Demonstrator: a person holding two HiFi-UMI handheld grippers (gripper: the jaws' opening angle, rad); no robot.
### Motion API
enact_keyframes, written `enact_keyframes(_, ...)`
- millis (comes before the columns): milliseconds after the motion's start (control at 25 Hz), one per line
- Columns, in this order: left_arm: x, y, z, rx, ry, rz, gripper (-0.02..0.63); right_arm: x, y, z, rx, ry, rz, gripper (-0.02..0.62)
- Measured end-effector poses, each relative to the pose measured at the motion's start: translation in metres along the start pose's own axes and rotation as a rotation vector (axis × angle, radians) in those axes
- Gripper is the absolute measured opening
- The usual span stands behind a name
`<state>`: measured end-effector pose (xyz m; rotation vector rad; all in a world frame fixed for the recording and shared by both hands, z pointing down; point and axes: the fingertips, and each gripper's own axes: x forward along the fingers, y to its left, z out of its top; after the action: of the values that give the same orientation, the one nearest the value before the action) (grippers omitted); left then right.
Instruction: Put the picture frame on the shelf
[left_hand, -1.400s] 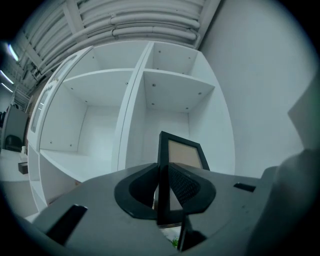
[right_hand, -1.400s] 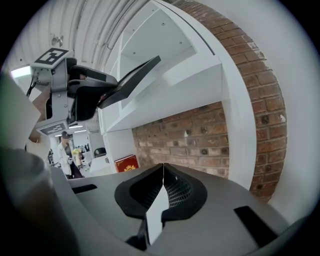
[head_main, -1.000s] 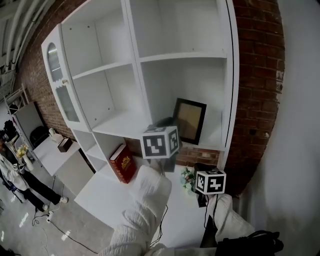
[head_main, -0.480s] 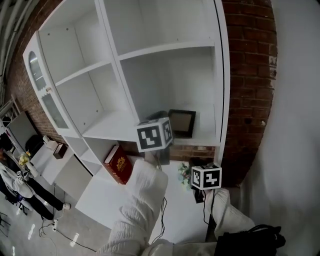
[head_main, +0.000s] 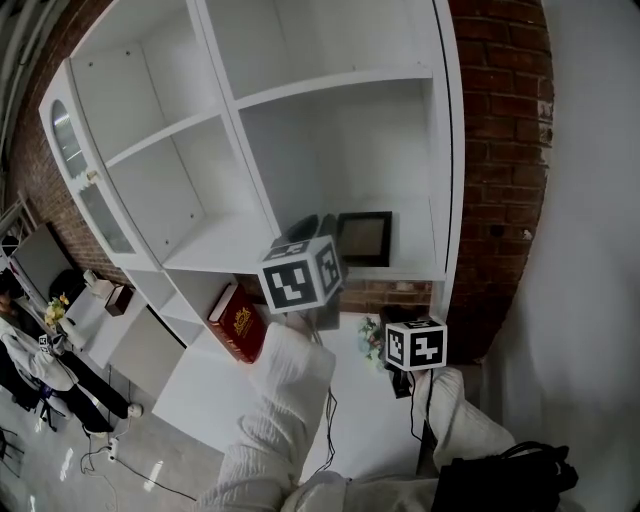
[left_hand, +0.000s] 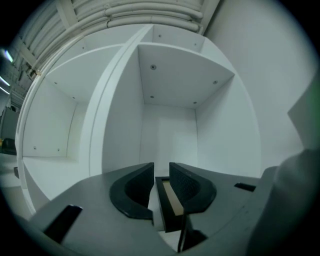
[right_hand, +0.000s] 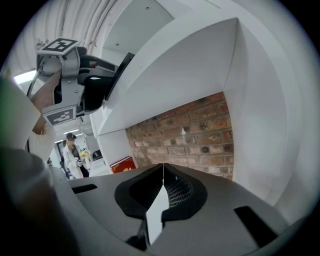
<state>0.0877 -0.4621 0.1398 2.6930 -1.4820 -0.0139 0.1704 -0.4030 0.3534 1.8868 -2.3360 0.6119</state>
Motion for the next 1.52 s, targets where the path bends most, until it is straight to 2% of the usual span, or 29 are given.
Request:
enact_keyframes(360,-0.044,0.006,-0.001,-0.070,-0.065,-0.005,0.079,-0.006,0.009,-0.020,-0.024,0.042,0.002,0.025)
enact_keyframes(560,-0.069,0.003,-0.027,-0.129,-0.085,-0.044,0.078,-0.012,0.014,-0.044,-0.052,0.059,0.009,0.025)
enact_keyframes(680,-0.087,0.005,-0.053,-0.171,-0.092,-0.034,0.078,-0.019,0.012,-0.067,-0.073,0.063,0.003,0.025)
enact_keyframes(840,-0.100,0.013,-0.110,-0.197,-0.035,0.011,0.077,-0.026,0.008,-0.114,-0.042,0.123,-0.006,0.025)
enact_keyframes(960,-0.107,0.018,-0.159,-0.213,0.026,0.059,0.053,-0.033,0.009,-0.139,-0.034,0.158,-0.009,0.025)
enact_keyframes(1120,-0.116,0.011,-0.225,-0.248,0.139,0.082,0.017,-0.046,0.013,-0.149,-0.040,0.145,-0.014,0.025)
enact_keyframes(1320,-0.130,-0.014,-0.299,-0.265,0.280,0.077,0.009,-0.062,0.011,-0.155,-0.033,0.127,-0.020,0.025)
enact_keyframes(1520,-0.142,-0.033,-0.342,-0.278,0.368,0.070,0.009,-0.075,0.005,-0.160,-0.021,0.124,-0.027,0.025)
